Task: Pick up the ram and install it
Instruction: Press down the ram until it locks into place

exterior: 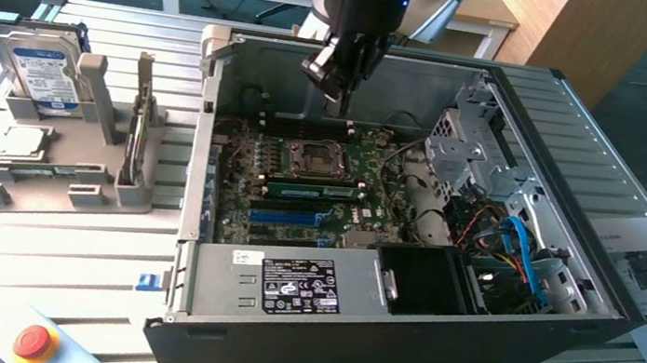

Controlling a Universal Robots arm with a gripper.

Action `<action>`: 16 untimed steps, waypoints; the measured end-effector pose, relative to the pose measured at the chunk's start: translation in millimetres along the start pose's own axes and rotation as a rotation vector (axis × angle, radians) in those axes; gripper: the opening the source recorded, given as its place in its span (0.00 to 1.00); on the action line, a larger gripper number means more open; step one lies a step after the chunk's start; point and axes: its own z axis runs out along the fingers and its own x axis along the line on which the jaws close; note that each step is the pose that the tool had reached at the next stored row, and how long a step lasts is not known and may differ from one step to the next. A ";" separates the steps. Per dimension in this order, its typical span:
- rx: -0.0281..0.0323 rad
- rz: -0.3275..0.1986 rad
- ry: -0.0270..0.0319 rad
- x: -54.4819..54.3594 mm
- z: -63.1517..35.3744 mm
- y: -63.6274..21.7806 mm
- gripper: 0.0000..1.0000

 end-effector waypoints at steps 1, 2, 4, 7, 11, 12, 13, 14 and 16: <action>0.0006 0.018 -0.0002 0.0 0.0 0.0 0.10; 0.0013 0.036 -0.0004 0.0 0.1 0.0 0.10; 0.0026 0.072 -0.0008 0.0 0.1 0.0 0.10; 0.0046 0.127 -0.0015 0.0 0.2 0.0 0.10; 0.0072 0.199 -0.0022 0.0 0.2 0.0 0.10; 0.0078 0.217 -0.0024 0.0 0.3 0.0 0.10; 0.0085 0.236 -0.0026 0.0 0.2 0.0 0.10; 0.0091 0.254 -0.0029 0.0 0.3 0.0 0.10; 0.0104 0.290 -0.0032 0.0 0.3 0.0 0.10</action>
